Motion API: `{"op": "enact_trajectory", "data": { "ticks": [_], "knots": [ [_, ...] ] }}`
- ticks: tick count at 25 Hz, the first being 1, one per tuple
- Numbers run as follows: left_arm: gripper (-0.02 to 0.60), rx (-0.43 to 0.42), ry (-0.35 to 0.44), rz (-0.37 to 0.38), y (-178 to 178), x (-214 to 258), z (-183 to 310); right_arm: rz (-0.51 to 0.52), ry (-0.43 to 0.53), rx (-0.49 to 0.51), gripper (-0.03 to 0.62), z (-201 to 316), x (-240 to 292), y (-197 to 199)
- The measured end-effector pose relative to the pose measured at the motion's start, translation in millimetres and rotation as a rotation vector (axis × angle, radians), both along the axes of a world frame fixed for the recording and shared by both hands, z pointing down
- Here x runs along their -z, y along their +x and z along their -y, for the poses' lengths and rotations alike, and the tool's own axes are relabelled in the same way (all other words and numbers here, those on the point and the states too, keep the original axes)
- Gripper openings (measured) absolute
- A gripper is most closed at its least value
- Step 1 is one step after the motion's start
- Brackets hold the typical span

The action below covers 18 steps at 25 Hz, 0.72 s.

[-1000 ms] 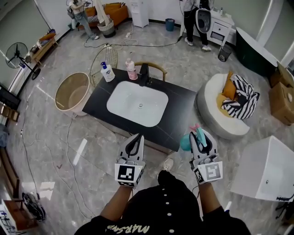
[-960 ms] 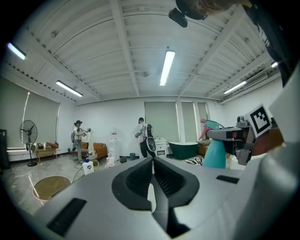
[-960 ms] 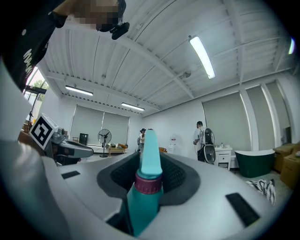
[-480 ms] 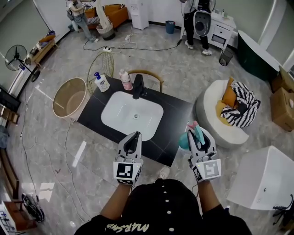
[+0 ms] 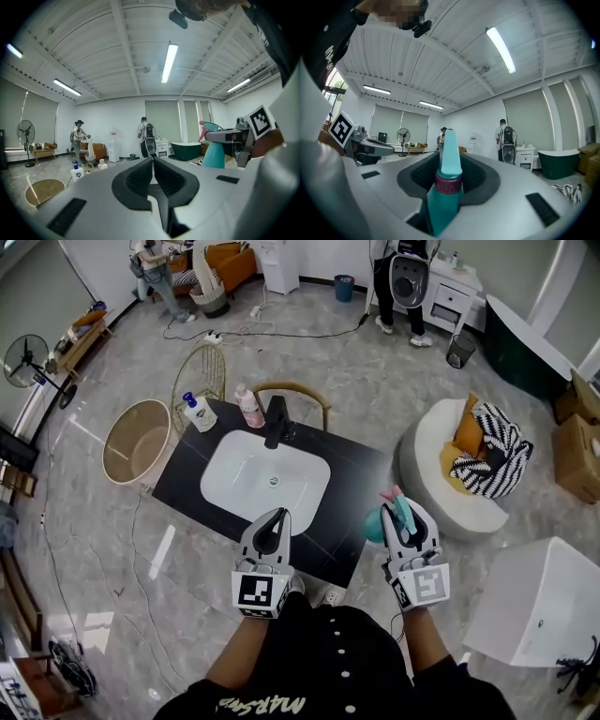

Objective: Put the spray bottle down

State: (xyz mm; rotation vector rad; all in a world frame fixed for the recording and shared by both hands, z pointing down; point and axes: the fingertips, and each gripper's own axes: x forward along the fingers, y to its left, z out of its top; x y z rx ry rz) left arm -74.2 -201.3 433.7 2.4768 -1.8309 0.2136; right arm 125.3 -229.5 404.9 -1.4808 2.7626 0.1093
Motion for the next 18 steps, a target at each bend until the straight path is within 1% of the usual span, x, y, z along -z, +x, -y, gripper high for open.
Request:
{"op": "enact_trajectory", "data": {
  "ticks": [4,10,18],
  "knots": [
    [0.021,-0.038,-0.023,-0.001,-4,-7,10,-0.012,-0.006,-0.028,0.118,7,-2,-7],
    [0.021,-0.096,-0.021,-0.02,-7,-6,21,-0.045,-0.003,-0.054,0.118,12,-1,-19],
    [0.021,-0.137,-0.045,-0.048,-6,-12,23,-0.059,-0.022,-0.041,0.118,25,-17,-36]
  ]
}}
